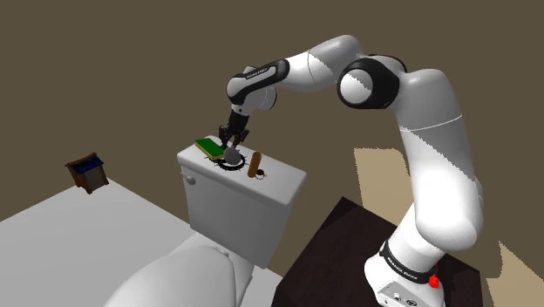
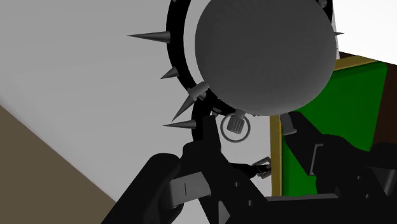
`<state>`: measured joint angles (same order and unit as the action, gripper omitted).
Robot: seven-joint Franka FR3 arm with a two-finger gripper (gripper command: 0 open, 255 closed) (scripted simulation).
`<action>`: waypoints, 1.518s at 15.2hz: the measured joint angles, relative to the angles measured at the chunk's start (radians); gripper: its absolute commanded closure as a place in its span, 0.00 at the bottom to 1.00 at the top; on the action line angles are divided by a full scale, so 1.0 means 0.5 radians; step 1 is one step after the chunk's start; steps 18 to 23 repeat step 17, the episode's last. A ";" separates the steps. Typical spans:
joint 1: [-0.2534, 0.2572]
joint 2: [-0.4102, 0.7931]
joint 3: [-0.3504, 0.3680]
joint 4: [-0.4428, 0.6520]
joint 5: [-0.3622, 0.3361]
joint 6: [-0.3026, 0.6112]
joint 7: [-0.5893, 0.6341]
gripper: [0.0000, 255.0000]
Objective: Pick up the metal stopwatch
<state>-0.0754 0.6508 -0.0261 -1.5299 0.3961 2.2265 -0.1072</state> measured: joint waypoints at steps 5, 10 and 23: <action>0.002 -0.039 -0.006 0.015 -0.012 -0.054 0.020 1.00; 0.004 -0.104 -0.016 0.047 -0.032 -0.146 0.055 1.00; 0.008 -0.174 -0.027 0.110 -0.058 -0.274 0.105 1.00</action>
